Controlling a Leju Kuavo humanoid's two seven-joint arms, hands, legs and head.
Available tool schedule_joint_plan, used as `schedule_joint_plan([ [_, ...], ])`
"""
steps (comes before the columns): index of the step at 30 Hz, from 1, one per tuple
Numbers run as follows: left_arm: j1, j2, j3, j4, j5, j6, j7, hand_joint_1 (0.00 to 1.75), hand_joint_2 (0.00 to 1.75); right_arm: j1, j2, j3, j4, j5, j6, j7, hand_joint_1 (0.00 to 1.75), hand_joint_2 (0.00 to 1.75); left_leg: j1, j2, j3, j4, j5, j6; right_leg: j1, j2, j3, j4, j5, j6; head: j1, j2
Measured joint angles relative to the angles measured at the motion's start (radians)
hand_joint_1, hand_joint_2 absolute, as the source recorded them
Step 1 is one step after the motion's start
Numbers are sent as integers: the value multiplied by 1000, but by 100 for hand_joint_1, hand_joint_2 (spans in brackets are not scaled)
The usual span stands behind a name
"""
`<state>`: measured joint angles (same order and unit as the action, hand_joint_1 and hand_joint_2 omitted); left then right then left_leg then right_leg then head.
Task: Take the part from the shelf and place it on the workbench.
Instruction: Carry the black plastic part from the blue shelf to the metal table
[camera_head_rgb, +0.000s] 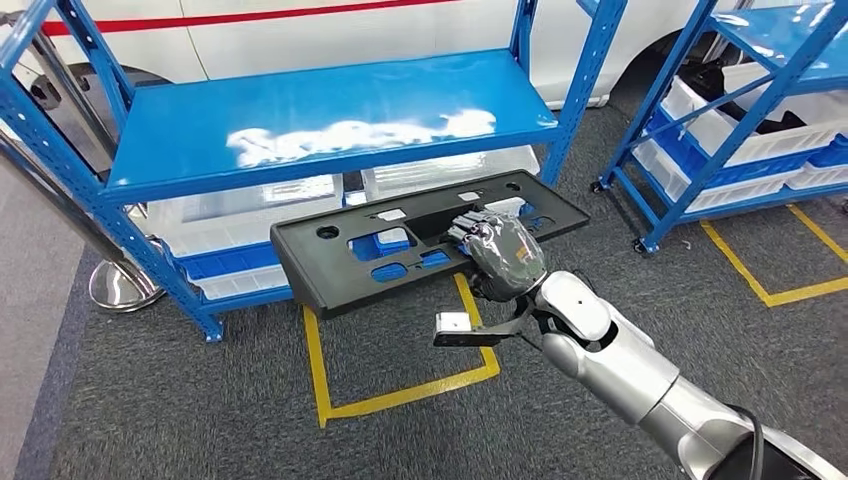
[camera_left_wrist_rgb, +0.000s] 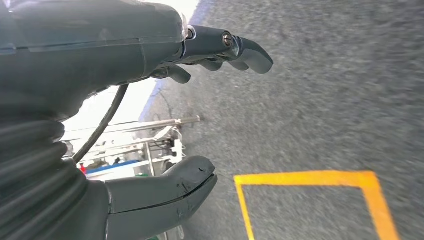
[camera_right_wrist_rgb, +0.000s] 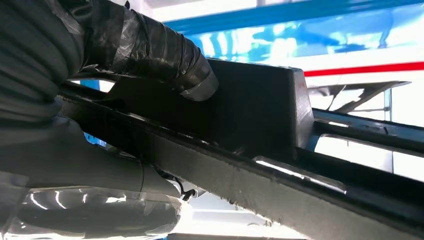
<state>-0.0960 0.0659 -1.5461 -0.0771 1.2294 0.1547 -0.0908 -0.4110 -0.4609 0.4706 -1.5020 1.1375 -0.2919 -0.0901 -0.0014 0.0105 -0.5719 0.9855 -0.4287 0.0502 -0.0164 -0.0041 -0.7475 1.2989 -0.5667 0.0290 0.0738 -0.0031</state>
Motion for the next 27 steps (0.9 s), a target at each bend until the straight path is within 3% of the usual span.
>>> schedule_joint_plan([
  [1,0,0,0,0,-2,0,-1,0,175,-2,3,4,2,0,2,3,175,175,0,0,-21,4,13,-1,0,0,10,32,10,1,0,0],
  [2,0,0,0,0,-5,0,-3,0,175,-6,6,8,4,0,3,8,175,175,0,0,-40,9,24,-3,0,0,37,25,38,0,0,0],
  [3,0,0,0,0,-8,1,-5,0,175,-12,8,12,5,0,5,12,175,175,0,0,-59,14,35,-6,0,0,82,-16,66,-2,0,0],
  [4,0,0,0,0,-11,1,-6,0,175,-20,11,15,6,0,7,16,175,175,-1,0,-75,21,44,-10,1,0,139,-85,73,-6,0,0],
  [6,0,0,0,0,-14,2,-8,0,175,-33,16,19,7,0,9,17,175,175,-3,0,-94,30,60,-19,7,0,238,-230,43,-17,0,0],
  [8,0,0,0,0,-15,2,-8,0,175,-42,21,20,7,0,11,17,175,175,-4,0,-99,30,78,-29,13,0,265,-289,23,-27,0,0],
  [10,1,1,-1,0,-16,2,-9,0,175,-47,26,23,10,0,12,17,175,175,-3,-3,-108,33,80,-41,10,-2,248,-288,42,-40,0,0],
  [11,2,1,-1,0,-17,2,-9,0,175,-48,29,25,11,0,13,17,175,175,-2,-5,-118,48,55,-48,7,-4,237,-287,55,-48,0,0],
  [14,5,2,-1,0,-18,2,-9,0,175,-51,36,27,13,0,14,17,175,175,4,-7,-160,201,-95,-66,5,-7,193,-285,92,-63,-1,0],
  [15,4,2,-1,0,-18,2,-9,0,175,-52,37,28,14,0,14,17,175,175,5,-7,-168,262,-123,-70,5,-7,177,-282,104,-63,-1,0],
  [16,4,2,-1,0,-18,2,-9,0,175,-52,38,29,16,0,14,17,175,175,6,-7,-166,304,-125,-73,5,-7,159,-278,115,-62,-1,0],
  [17,4,2,-1,0,-17,2,-9,0,175,-53,38,31,18,0,14,17,175,175,7,-7,-150,315,-106,-74,5,-7,142,-273,125,-60,-1,0],
  [18,4,2,-1,0,-16,2,-9,0,175,-53,38,32,19,0,14,17,175,175,8,-7,-116,290,-78,-73,5,-7,124,-268,134,-58,-1,0],
  [20,2,2,-1,0,-14,3,-10,0,175,-55,38,33,20,0,14,17,175,175,8,-9,-13,163,-60,-67,5,-7,97,-256,149,-50,-1,0],
  [22,2,2,-1,0,-12,3,-11,0,175,-59,38,33,20,0,13,16,175,175,4,-13,57,55,-82,-56,6,-8,85,-252,164,-39,-1,0],
  [23,2,2,-1,0,-11,3,-12,0,175,-60,38,33,20,0,12,15,175,175,1,-14,66,33,-87,-50,6,-8,83,-254,173,-33,-1,0],
  [25,3,1,-1,0,-10,3,-13,0,175,-62,37,34,20,-2,10,12,175,175,2,-12,56,22,-69,-32,4,-6,79,-258,182,-20,0,0],
  [26,3,1,-1,0,-9,3,-14,0,175,-62,36,34,20,-4,9,12,175,175,3,-9,50,19,-58,-21,4,-4,73,-249,166,-14,0,0],
  [27,3,1,-1,0,-8,3,-14,0,175,-63,35,34,21,-5,9,11,175,175,5,-6,39,15,-45,-12,3,-2,62,-220,129,-10,0,0],
])
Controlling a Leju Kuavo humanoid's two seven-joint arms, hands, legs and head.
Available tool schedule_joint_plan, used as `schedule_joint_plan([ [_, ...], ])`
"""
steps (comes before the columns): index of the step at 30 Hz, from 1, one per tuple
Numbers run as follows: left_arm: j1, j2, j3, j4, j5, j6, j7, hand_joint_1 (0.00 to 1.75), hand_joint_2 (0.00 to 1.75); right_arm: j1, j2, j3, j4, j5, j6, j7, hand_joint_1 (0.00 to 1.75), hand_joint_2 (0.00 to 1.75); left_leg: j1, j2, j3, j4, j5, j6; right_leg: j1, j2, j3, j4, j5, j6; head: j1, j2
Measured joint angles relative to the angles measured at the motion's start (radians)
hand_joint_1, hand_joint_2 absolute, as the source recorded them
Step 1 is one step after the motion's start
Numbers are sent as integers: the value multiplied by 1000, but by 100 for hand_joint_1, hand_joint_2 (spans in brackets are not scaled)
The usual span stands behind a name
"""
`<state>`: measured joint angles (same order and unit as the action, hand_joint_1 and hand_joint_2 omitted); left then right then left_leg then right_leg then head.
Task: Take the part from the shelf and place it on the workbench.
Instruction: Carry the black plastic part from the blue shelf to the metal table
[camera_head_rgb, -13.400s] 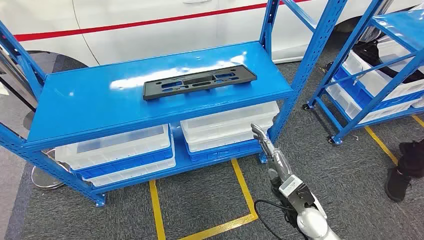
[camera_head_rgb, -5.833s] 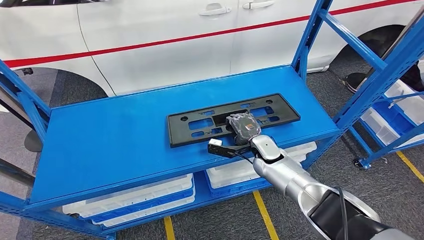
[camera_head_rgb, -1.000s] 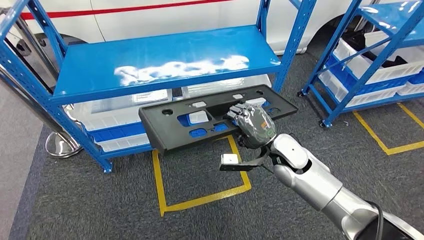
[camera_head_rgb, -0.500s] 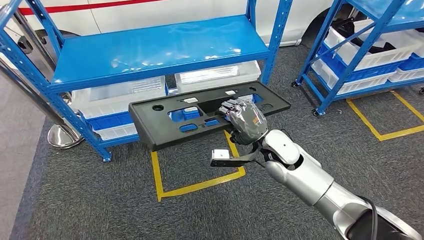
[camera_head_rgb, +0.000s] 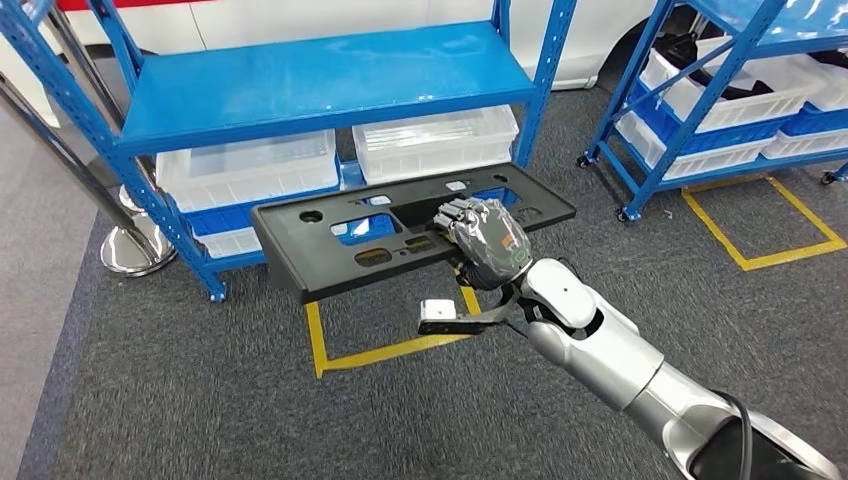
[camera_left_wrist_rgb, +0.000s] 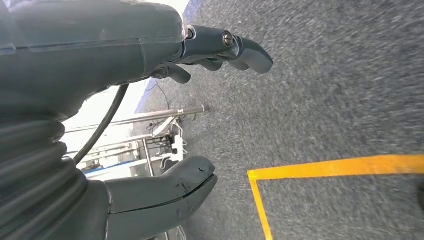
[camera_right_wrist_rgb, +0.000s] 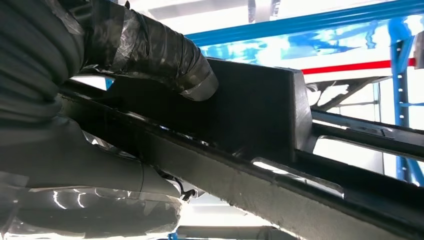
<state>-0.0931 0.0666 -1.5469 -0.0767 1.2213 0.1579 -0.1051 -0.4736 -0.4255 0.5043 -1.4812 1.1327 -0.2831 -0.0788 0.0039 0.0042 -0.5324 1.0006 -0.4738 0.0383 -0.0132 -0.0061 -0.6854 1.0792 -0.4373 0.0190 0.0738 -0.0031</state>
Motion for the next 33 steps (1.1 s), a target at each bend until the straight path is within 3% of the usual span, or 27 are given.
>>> schedule_joint_plan([
  [2,0,-1,0,0,3,0,-1,0,175,-1,-1,0,1,-1,-1,0,175,175,-1,4,-29,1,24,10,-1,2,-31,110,-101,6,0,0],
  [3,0,-1,0,0,4,0,-2,0,175,-1,-1,0,2,-1,-1,0,175,175,-2,5,-45,2,36,11,-2,2,-44,175,-138,9,0,0],
  [4,0,-1,0,0,5,0,-3,0,175,-1,-1,1,3,-1,-1,0,175,175,-3,5,-63,4,47,11,-2,2,-46,221,-147,11,0,0],
  [5,0,-1,0,0,6,0,-4,0,175,-2,-1,1,4,-1,-1,0,175,175,-3,5,-80,8,58,10,-2,2,-35,239,-134,12,0,0],
  [6,0,-2,0,0,6,0,-5,0,175,-3,-1,1,5,-1,-1,0,175,175,-3,5,-98,12,68,8,-2,2,-5,221,-107,12,0,0],
  [7,0,-2,0,0,7,0,-6,0,175,-6,-1,1,6,-1,-1,0,175,175,-3,5,-113,17,77,5,-2,2,42,169,-83,10,0,0],
  [9,0,-4,0,0,8,0,-7,0,175,-13,-1,1,6,-1,-1,0,175,175,-5,5,-134,26,94,-4,0,2,145,29,-85,1,-1,0],
  [10,0,-4,0,0,8,0,-8,0,175,-16,-1,2,5,-1,-2,0,175,175,-6,5,-138,26,102,-9,3,2,177,-21,-95,-4,-1,0],
  [11,1,-4,0,0,8,0,-9,0,175,-18,-2,2,5,-1,-2,0,175,175,-7,5,-140,24,112,-14,6,3,189,-48,-104,-10,-1,0],
  [13,2,-4,0,0,8,0,-9,0,175,-21,-2,2,6,-1,-3,0,175,175,-7,4,-143,18,127,-26,7,1,179,-58,-87,-23,0,0],
  [15,3,-5,0,0,8,0,-10,0,175,-24,-2,4,6,-1,-3,0,175,175,-6,0,-160,41,90,-37,2,-3,160,-65,-64,-41,-1,0],
  [17,4,-7,0,0,11,-1,-11,0,175,-25,-2,5,6,-1,-3,0,175,175,-2,-2,-191,142,-10,-46,0,-4,131,-66,-41,-52,-1,0],
  [18,4,-7,0,0,13,-2,-13,0,175,-25,-2,5,6,-2,-3,0,175,175,-1,-2,-205,210,-50,-50,1,-4,115,-66,-30,-54,-1,0],
  [19,4,-7,0,0,16,-3,-18,0,175,-25,-2,5,6,-2,-3,0,175,175,0,-2,-215,272,-70,-53,1,-3,100,-64,-20,-53,-1,0],
  [20,4,-7,0,0,18,-5,-23,0,175,-24,-3,5,6,-3,-4,0,175,175,0,-2,-215,307,-67,-54,1,-3,87,-63,-11,-52,-1,0],
  [21,4,-7,0,0,19,-8,-29,0,175,-24,-3,5,6,-5,-4,0,175,175,1,-2,-196,307,-46,-54,1,-3,74,-60,-3,-50,-1,0],
  [22,4,-7,0,0,21,-12,-34,0,175,-24,-4,5,6,-8,-4,0,175,175,1,-3,-161,269,-20,-51,2,-3,64,-58,4,-48,-1,0],
  [23,4,-6,0,0,23,-15,-39,0,175,-24,-5,5,6,-11,-4,0,175,175,0,-4,-109,198,-5,-45,1,-3,57,-56,9,-45,-1,0],
  [24,3,-6,0,0,24,-19,-45,0,175,-25,-5,5,6,-15,-4,0,175,175,-2,-5,-53,118,0,-39,2,-3,51,-54,15,-41,-1,0],
  [26,3,-5,0,0,25,-23,-52,0,175,-26,-7,5,6,-19,-4,0,175,175,-7,-6,14,12,-16,-28,3,-5,46,-54,25,-31,-1,0],
  [28,2,-5,0,1,25,-25,-55,0,175,-27,-7,5,6,-20,-4,0,175,175,-7,-6,20,-10,-15,-18,2,-6,43,-57,35,-19,-1,0],
  [30,2,-5,0,1,26,-25,-56,0,175,-28,-7,5,6,-20,-4,0,175,175,-6,-3,17,-19,-6,-9,3,-3,40,-53,26,-10,0,0],
  [33,4,-5,0,1,27,-25,-57,0,175,-31,-7,4,7,-20,-5,0,175,175,-13,-2,3,-13,-7,-9,3,1,42,-63,37,-19,0,0],
])
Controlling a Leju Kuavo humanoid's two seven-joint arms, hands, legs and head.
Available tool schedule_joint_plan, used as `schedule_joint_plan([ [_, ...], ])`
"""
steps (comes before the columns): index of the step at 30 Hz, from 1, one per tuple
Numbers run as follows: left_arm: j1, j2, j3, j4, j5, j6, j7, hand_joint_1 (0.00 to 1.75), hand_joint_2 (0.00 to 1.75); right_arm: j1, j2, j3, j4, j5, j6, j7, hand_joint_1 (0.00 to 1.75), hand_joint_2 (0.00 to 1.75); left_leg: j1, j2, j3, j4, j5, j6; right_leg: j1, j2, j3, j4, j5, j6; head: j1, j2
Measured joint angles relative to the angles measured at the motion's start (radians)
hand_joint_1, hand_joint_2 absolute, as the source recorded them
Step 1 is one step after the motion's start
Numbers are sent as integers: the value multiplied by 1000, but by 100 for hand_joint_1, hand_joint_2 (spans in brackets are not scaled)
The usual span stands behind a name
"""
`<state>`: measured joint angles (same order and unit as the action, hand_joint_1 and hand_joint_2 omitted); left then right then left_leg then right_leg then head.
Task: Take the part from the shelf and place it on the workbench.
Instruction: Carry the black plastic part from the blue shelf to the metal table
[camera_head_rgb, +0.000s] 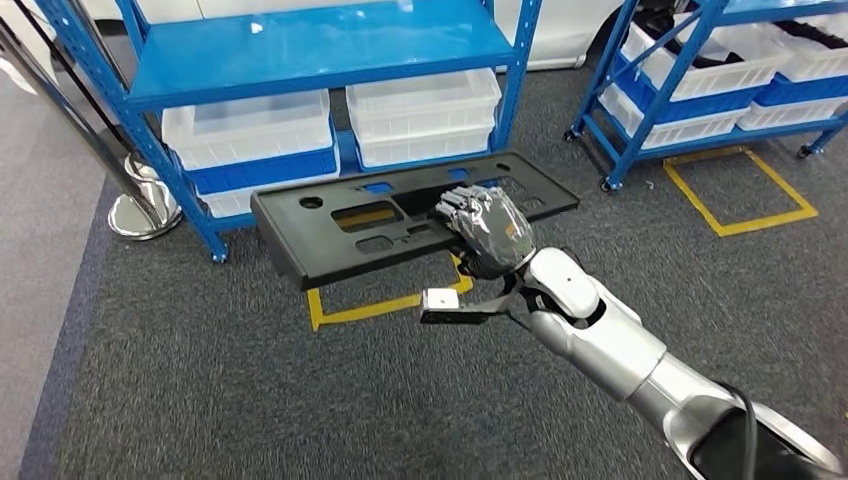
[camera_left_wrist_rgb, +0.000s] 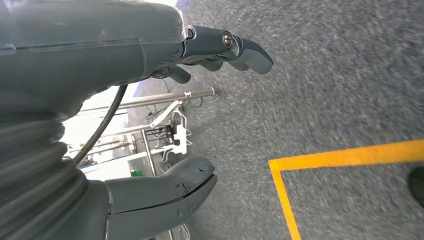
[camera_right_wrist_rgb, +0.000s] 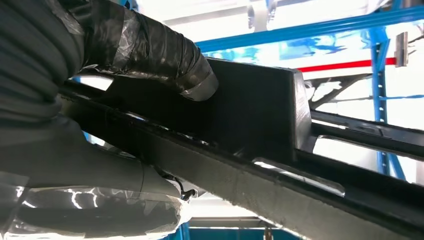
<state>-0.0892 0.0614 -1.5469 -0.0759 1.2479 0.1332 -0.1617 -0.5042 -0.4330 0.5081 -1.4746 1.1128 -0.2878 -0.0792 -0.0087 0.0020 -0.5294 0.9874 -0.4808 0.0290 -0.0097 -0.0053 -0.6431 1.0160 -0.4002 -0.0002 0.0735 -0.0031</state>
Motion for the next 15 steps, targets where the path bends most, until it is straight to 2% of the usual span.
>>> schedule_joint_plan([
  [1,1,0,0,0,1,1,0,0,175,0,0,0,0,0,0,0,175,175,-1,0,-4,3,2,3,-1,0,-1,-3,11,-1,0,0],
  [3,1,0,0,2,3,3,4,0,175,1,0,0,1,0,0,0,175,175,-2,0,-8,6,5,5,-2,0,-3,-4,15,4,0,0],
  [7,2,0,0,4,9,6,10,0,175,3,0,0,1,0,0,0,175,175,-3,0,-9,10,8,8,-3,1,-4,-6,19,6,0,0],
  [11,2,0,0,7,10,6,11,0,175,4,-1,-2,0,0,-1,0,175,175,-4,2,-11,6,21,21,-8,1,-3,-13,24,22,0,0],
  [12,2,-1,0,7,10,6,11,0,175,4,-2,-3,0,-1,-1,0,175,175,0,4,-10,-2,29,25,-6,2,-7,-1,9,25,0,0],
  [13,1,-1,0,7,10,6,11,0,175,4,-3,-4,0,-1,-1,0,175,175,4,7,-9,-9,36,29,-6,3,-18,31,-20,27,0,0],
  [15,2,-2,0,8,10,6,11,0,175,6,-4,-6,0,-1,-1,0,175,175,6,9,-17,-8,43,32,-7,4,-65,158,-102,29,1,0],
])
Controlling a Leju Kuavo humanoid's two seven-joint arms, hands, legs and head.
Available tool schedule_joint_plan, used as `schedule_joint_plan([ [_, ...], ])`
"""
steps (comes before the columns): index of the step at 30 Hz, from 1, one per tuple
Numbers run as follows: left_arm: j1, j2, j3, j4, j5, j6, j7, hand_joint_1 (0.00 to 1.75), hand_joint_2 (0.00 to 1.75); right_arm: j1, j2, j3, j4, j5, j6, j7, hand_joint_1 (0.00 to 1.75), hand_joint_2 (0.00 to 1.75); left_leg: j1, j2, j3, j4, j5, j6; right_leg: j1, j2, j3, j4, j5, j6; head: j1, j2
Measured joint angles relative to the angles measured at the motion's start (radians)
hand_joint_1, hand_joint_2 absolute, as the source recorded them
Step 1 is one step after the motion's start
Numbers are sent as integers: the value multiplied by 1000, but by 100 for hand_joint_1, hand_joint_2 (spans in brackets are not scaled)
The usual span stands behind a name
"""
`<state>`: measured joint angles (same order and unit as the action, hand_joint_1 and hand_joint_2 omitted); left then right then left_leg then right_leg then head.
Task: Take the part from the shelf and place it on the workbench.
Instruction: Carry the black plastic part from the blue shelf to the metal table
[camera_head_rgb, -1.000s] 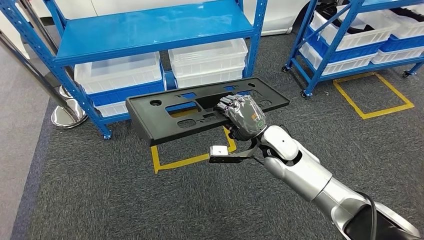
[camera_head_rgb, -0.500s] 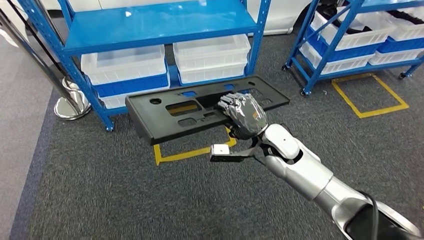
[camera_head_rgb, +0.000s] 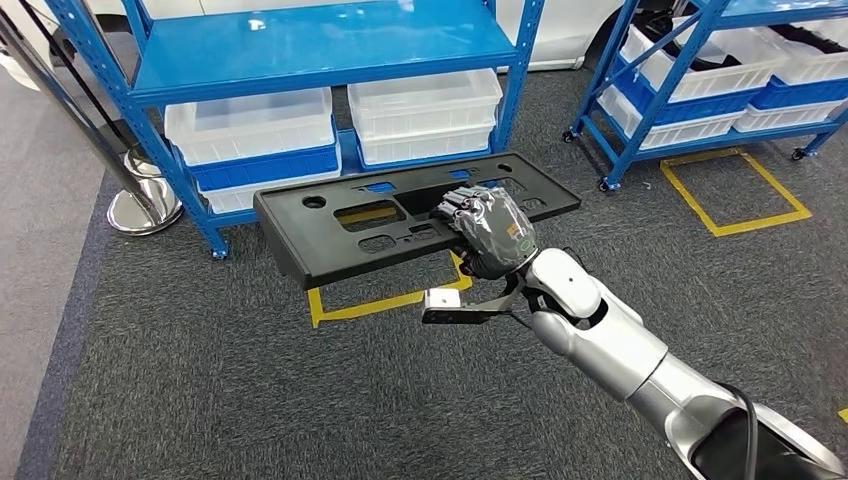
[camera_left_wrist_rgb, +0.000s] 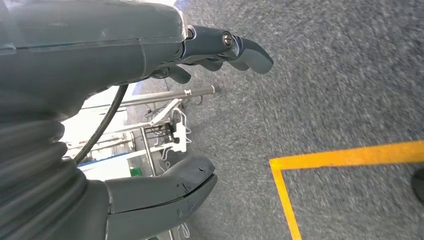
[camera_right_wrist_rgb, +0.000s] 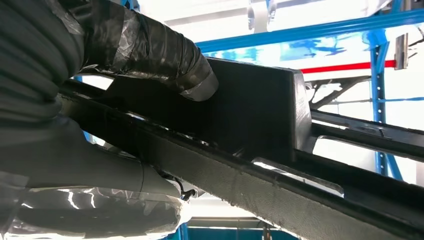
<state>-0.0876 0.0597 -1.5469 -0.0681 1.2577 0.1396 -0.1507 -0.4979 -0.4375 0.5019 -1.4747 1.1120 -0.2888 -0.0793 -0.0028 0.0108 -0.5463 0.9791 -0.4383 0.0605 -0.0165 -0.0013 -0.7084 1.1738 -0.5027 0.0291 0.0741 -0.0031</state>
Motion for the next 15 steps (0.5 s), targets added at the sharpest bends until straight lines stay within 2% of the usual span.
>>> schedule_joint_plan([
  [1,0,0,0,0,0,0,0,0,175,3,-1,0,1,0,0,0,175,175,1,0,-7,5,1,0,-1,0,-25,70,-32,1,0,0],
  [2,1,0,0,0,0,0,0,0,175,7,-1,0,1,0,0,0,175,175,2,1,-14,11,1,0,-3,0,-38,115,-49,2,0,0],
  [3,1,0,0,1,0,0,0,0,175,10,-1,-1,2,0,0,0,175,175,4,0,-22,18,1,-1,-6,0,-32,120,-45,4,0,0],
  [4,1,-1,0,1,0,0,0,0,175,12,-2,-1,2,-1,0,0,175,175,7,0,-30,27,0,-4,-10,-1,-4,84,-25,6,0,0],
  [5,1,-1,0,1,0,0,0,0,175,13,-3,-2,2,-2,0,0,175,175,10,0,-37,37,-2,-9,-15,-1,36,18,-1,10,0,0],
  [7,0,-1,0,3,0,0,0,0,175,12,-4,-6,1,-4,1,0,175,175,10,-2,-54,58,-6,-23,-16,1,96,-88,24,10,0,0],
  [9,0,-1,0,5,-1,0,0,0,175,14,-4,-10,0,-8,2,0,175,175,8,-4,-64,68,-3,-39,-10,5,100,-108,25,-1,0,0],
  [11,1,-4,0,6,-1,-1,0,0,175,16,-5,-11,-1,-10,3,0,175,175,10,-4,-69,70,0,-53,-10,5,90,-108,37,-19,0,0],
  [12,1,-6,0,6,-2,-1,0,0,175,15,-5,-11,-1,-11,4,0,175,175,12,-4,-75,79,-13,-59,-10,4,85,-109,44,-29,0,0],
  [13,1,-7,0,6,-2,-2,0,0,175,14,-5,-11,-1,-11,5,0,175,175,13,-4,-86,105,-42,-64,-11,3,78,-111,52,-38,-1,0],
  [15,0,-9,0,6,-2,-2,0,0,175,14,-5,-11,-2,-12,6,0,175,175,15,-4,-124,214,-131,-71,-9,1,56,-112,69,-50,-1,0],
])
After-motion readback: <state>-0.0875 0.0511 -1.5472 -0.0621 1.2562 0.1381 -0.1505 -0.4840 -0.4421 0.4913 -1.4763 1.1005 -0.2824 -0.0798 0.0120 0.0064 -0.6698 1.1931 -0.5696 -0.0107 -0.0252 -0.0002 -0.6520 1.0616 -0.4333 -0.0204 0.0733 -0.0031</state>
